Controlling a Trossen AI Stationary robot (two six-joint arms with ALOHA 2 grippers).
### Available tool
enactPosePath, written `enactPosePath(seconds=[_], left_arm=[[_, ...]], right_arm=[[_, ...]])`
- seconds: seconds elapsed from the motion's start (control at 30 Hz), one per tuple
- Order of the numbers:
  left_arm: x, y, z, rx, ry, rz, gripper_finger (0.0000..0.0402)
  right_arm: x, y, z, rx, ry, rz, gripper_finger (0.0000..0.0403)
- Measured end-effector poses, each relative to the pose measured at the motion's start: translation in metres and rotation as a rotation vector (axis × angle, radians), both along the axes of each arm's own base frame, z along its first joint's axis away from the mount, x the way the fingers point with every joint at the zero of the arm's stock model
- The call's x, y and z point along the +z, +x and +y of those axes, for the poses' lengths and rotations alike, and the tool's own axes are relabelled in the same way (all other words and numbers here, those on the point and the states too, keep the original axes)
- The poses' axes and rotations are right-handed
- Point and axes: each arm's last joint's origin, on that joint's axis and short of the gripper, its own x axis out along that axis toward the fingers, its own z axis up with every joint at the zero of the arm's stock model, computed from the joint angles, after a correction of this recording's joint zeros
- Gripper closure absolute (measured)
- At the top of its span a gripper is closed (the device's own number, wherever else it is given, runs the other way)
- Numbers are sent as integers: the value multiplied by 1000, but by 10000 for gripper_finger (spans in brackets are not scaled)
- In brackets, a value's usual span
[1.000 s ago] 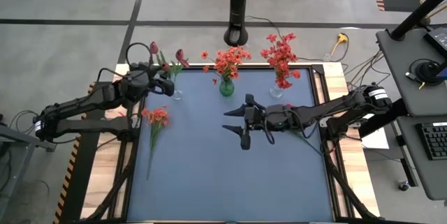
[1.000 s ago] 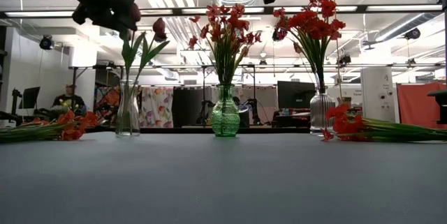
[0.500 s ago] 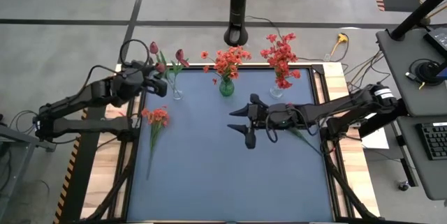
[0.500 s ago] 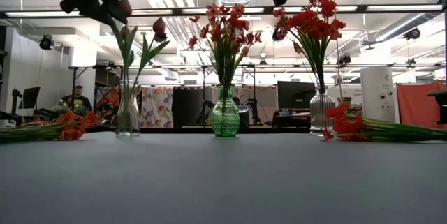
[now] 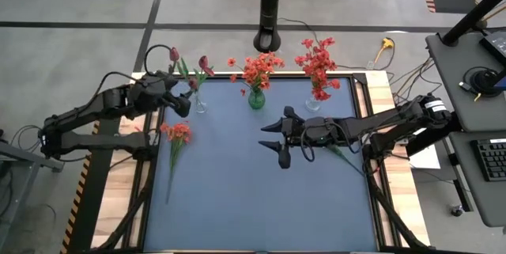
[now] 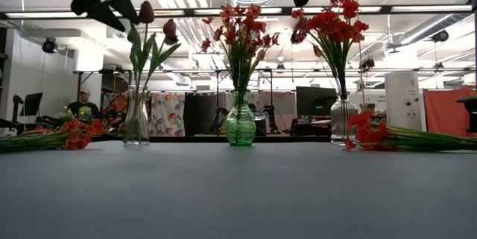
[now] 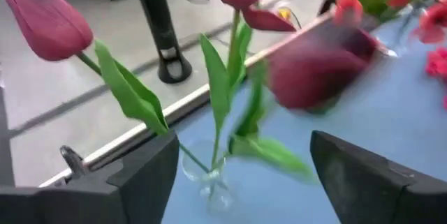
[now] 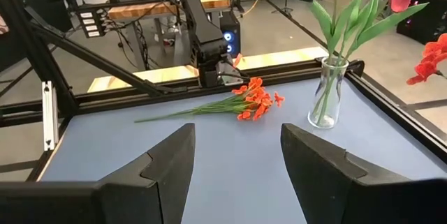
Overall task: Sort flowers into vase by color
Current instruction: Put the red flowers into the right transparent vase
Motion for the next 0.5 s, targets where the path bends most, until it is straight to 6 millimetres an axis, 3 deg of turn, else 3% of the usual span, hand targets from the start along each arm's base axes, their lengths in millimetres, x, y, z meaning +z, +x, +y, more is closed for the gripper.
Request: enactPosePath(seconds=[0.3, 0.5], left_arm=[[39, -29, -11, 19, -73, 50, 81], [53, -42, -27, -84, -104, -55, 92]], right_arm=[[1, -16, -2, -37, 115, 96, 197], [-22, -43, -7, -178, 291, 425, 197]])
